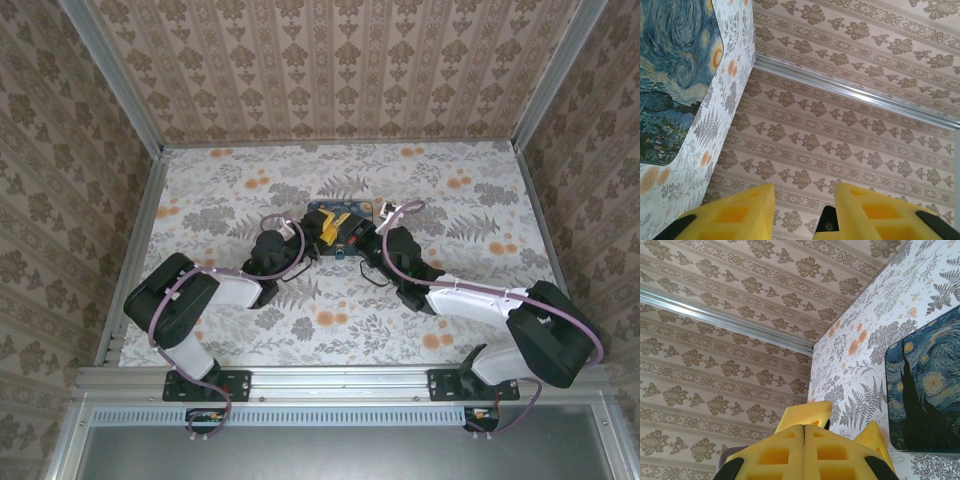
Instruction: Unlock the padlock with the key
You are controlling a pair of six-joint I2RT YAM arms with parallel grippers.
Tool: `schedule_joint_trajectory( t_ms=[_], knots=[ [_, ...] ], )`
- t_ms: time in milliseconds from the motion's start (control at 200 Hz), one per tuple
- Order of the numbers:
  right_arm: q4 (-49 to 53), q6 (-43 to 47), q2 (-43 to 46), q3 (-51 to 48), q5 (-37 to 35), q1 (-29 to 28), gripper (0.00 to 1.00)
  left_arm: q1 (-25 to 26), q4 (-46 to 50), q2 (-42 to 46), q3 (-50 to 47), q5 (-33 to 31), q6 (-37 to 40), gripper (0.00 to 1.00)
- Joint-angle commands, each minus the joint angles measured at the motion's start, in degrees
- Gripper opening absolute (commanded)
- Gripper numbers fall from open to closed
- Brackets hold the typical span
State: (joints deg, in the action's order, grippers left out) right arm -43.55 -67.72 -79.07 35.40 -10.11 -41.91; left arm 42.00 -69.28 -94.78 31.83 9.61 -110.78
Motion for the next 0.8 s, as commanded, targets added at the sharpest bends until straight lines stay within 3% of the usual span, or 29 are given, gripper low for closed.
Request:
schedule_joint_trajectory(
  t_ms=[0, 425, 530, 795],
  knots=[
    [-1.54, -0.45, -0.21, 1.66, 0.01, -0.36, 0.0, 0.3, -2.47, -0.39, 0.07, 0.02, 0.83, 0.4],
    [-2.84, -1.09, -6.88, 5.9, 1.06, -1.35, 0.0, 0.43, -2.63, 1.19, -0.06, -0.15, 0.22, 0.61],
    [-3.44, -1.41, -7.33, 5.27, 0.47, -1.41, 0.0, 0.36, -2.21, 1.96, -0.12, -0.26, 0.39, 0.61],
    [-3.17, -1.11, -5.05, 2.52, -1.62, -1.35, 0.0, 0.15, -1.39, 2.65, -0.89, -0.47, 1.01, 0.47]
  ],
)
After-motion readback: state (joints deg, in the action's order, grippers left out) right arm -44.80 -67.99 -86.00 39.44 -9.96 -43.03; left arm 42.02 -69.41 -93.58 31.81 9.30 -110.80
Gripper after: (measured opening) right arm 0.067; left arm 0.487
